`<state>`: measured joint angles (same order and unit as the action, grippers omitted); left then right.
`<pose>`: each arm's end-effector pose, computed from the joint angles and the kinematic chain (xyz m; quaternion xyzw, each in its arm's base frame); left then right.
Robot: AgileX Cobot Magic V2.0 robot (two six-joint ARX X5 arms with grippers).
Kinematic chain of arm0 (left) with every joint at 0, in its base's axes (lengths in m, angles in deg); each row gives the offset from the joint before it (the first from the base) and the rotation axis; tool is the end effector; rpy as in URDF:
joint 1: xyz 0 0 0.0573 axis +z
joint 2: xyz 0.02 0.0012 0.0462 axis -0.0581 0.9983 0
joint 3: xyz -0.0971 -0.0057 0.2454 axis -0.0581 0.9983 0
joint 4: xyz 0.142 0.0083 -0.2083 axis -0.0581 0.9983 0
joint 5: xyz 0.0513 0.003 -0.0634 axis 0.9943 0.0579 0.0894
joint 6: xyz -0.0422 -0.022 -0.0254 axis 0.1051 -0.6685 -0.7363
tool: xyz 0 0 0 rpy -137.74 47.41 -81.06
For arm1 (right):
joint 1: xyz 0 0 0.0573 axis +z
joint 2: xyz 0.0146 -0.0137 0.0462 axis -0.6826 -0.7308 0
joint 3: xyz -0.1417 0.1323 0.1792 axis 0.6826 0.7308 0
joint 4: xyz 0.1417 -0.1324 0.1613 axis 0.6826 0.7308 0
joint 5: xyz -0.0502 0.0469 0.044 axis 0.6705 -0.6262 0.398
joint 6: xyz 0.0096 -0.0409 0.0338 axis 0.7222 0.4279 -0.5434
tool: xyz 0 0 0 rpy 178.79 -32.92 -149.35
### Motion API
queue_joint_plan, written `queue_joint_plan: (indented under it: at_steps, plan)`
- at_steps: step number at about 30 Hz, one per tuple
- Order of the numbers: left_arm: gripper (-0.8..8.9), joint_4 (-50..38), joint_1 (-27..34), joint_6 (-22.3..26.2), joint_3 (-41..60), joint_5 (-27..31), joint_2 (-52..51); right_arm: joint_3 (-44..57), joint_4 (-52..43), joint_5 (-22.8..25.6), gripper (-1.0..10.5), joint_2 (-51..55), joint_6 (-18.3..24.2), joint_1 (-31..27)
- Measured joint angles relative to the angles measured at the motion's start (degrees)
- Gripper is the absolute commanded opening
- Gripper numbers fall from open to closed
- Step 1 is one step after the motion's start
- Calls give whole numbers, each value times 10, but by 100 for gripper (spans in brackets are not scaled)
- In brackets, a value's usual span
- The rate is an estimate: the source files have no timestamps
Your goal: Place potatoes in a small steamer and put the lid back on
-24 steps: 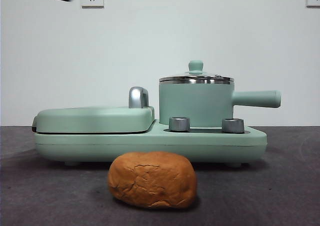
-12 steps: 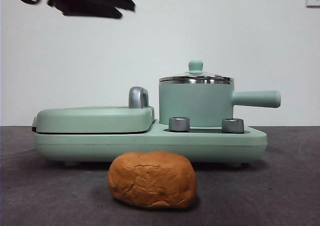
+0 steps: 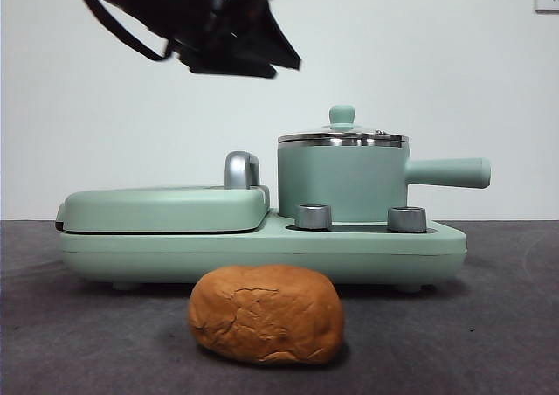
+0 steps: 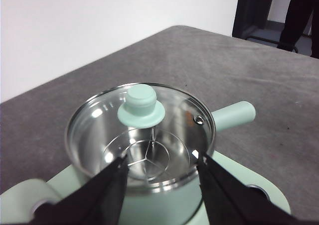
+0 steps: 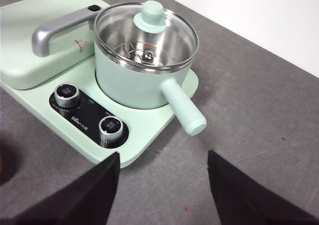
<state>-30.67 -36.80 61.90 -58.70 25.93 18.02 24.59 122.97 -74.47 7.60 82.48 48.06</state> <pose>0.2791 -0.1943 0.2794 0.0690 0.0923 -0.4247 0.8980 0.1202 0.0207 0.3108 -0.1500 0.1815 0.2566 0.9374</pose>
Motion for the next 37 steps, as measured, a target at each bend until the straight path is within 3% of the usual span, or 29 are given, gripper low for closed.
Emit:
queue_joint_plan:
  at_steps: [18, 37]
  plan:
    - [223, 2, -17, 0, -221, 0, 198, 0, 0, 0, 280, 0, 0, 3]
    - [223, 18, -18, 14, -249, 26, 247, 0, -2, 1, 280, -1, 0, 3]
